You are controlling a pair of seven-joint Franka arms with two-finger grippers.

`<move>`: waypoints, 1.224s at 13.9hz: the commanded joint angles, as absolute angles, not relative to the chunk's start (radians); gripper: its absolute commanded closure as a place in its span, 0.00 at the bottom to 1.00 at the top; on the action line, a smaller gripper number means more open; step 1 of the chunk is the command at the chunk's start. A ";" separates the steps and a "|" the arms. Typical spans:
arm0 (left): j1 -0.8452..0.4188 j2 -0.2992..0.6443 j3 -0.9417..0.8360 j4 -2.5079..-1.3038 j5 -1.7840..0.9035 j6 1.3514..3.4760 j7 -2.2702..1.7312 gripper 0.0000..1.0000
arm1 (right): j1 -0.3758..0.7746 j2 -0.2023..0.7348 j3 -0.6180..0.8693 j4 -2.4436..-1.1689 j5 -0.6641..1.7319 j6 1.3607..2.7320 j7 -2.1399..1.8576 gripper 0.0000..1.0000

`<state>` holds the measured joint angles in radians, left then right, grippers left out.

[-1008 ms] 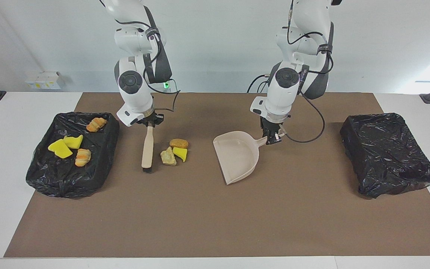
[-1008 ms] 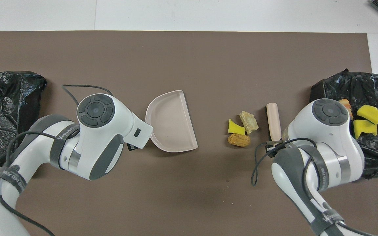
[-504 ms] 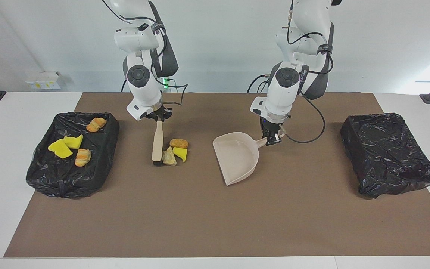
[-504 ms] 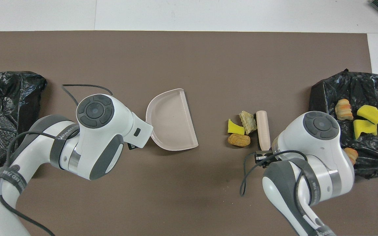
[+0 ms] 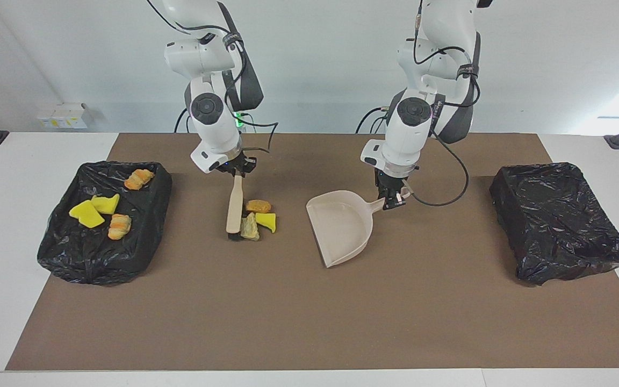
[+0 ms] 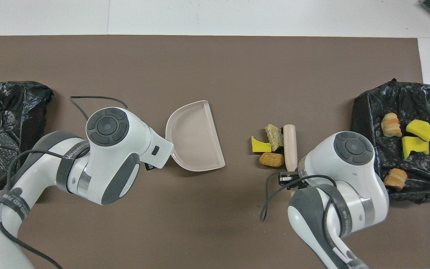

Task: Sweep and dump trash in bin
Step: 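Sweep the sponge and bread pieces into the dustpan with the right gripper's brush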

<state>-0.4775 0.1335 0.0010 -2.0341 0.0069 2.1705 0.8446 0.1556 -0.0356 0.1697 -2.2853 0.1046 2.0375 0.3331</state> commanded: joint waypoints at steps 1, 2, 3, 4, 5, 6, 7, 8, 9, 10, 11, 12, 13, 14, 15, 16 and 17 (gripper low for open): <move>-0.468 0.120 0.002 -2.059 0.021 2.203 0.851 1.00 | 0.215 -0.019 0.172 -2.281 0.161 2.085 0.394 1.00; -0.468 0.120 0.002 -2.059 0.021 2.203 0.851 1.00 | 0.238 0.003 0.172 -2.272 0.187 2.101 0.405 1.00; -0.468 0.120 0.002 -2.057 0.021 2.204 0.851 1.00 | 0.253 0.018 0.172 -2.264 0.205 2.114 0.420 1.00; -0.468 0.121 0.002 -2.056 0.021 2.204 0.851 1.00 | 0.280 0.035 0.172 -2.246 0.221 2.115 0.439 1.00; -0.468 0.121 0.002 -2.054 0.021 2.204 0.851 1.00 | 0.305 0.044 0.172 -2.226 0.230 2.114 0.452 1.00; -0.468 0.121 0.002 -2.052 0.021 2.204 0.851 1.00 | 0.322 0.054 0.172 -2.214 0.250 2.117 0.456 1.00; -0.468 0.124 0.002 -2.046 0.021 2.206 0.851 1.00 | 0.349 0.073 0.172 -2.189 0.296 2.118 0.460 1.00; -0.469 0.126 0.002 -2.045 0.021 2.209 0.851 1.00 | 0.385 0.093 0.172 -2.169 0.329 2.125 0.480 1.00; -0.471 0.126 0.002 -2.045 0.021 2.212 0.851 1.00 | 0.414 0.113 0.172 -2.154 0.339 2.159 0.509 1.00; -0.475 0.126 -0.002 -2.045 0.021 2.212 0.851 1.00 | 0.432 0.127 0.172 -2.149 0.348 2.190 0.538 1.00; -0.480 0.126 0.002 -2.043 0.021 2.212 0.851 1.00 | 0.452 0.143 0.173 -2.134 0.398 2.216 0.549 1.00; -0.479 0.126 0.002 -2.043 0.021 2.212 0.851 1.00 | 0.472 0.149 0.172 -2.119 0.464 2.238 0.549 1.00; -0.479 0.126 0.002 -2.043 0.021 2.210 0.851 1.00 | 0.482 0.158 0.172 -2.100 0.503 2.244 0.549 1.00; -0.477 0.126 0.002 -2.043 0.021 2.210 0.853 1.00 | 0.482 0.166 0.172 -2.080 0.524 2.243 0.551 1.00; -0.474 0.126 0.002 -2.043 0.021 2.210 0.862 1.00 | 0.486 0.173 0.173 -2.065 0.532 2.243 0.552 1.00; -0.471 0.126 0.002 -2.042 0.021 2.210 0.873 1.00 | 0.494 0.176 0.172 -2.053 0.534 2.240 0.569 1.00; -0.471 0.127 0.002 -2.042 0.021 2.212 0.883 1.00 | 0.495 0.175 0.172 -2.052 0.534 2.229 0.577 1.00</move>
<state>-0.4759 0.1337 0.0031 -2.0341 0.0099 2.1904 0.8558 0.4874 0.1493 0.1736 -2.0929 0.5081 2.2369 0.5538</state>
